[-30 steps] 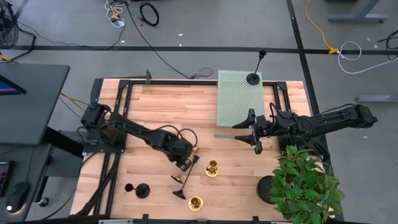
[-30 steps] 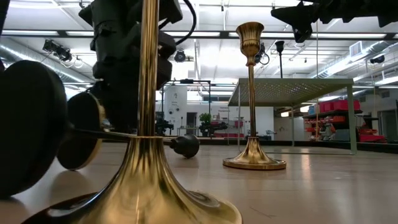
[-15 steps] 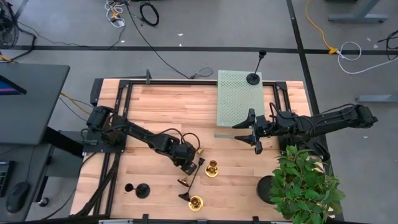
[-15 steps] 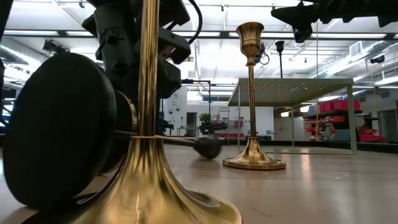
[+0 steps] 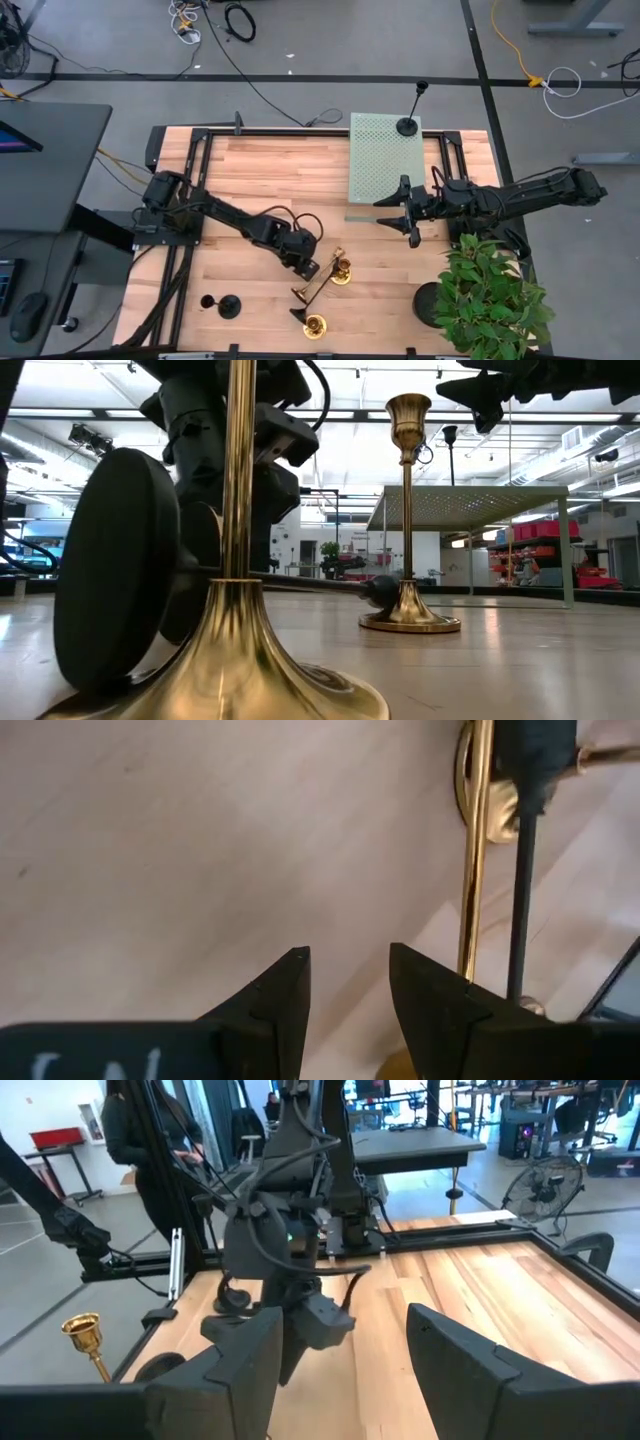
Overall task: Pick & Place candle stick holders
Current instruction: Put the left light brown candle holder on the shelf
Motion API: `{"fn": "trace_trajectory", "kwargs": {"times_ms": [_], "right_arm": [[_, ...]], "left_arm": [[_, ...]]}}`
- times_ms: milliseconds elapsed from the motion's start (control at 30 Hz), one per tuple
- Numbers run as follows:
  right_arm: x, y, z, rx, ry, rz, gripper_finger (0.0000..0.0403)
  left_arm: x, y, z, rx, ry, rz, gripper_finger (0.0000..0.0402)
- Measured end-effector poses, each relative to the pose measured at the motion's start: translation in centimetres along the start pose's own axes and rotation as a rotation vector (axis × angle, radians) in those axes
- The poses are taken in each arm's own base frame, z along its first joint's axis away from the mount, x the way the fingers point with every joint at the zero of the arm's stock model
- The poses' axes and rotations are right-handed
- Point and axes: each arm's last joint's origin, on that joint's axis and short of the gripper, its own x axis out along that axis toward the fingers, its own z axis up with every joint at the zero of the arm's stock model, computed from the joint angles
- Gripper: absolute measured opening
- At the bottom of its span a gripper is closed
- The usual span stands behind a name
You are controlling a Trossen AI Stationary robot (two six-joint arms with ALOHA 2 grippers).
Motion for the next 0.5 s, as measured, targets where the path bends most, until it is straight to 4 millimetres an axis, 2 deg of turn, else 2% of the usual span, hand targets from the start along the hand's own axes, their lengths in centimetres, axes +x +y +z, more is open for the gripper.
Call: {"fn": "trace_trajectory", "kwargs": {"times_ms": [300, 500], "right_arm": [[0.0, 0.0, 0.0, -0.001, -0.001, -0.002, 0.0212], [0.0, 0.0, 0.0, -0.001, -0.002, -0.002, 0.0212]], "left_arm": [[-0.1, -1.3, 0.3, 0.034, -0.008, -0.143, 0.014], [0.0, -1.6, -0.1, 0.037, -0.013, -0.137, 0.014]]}}
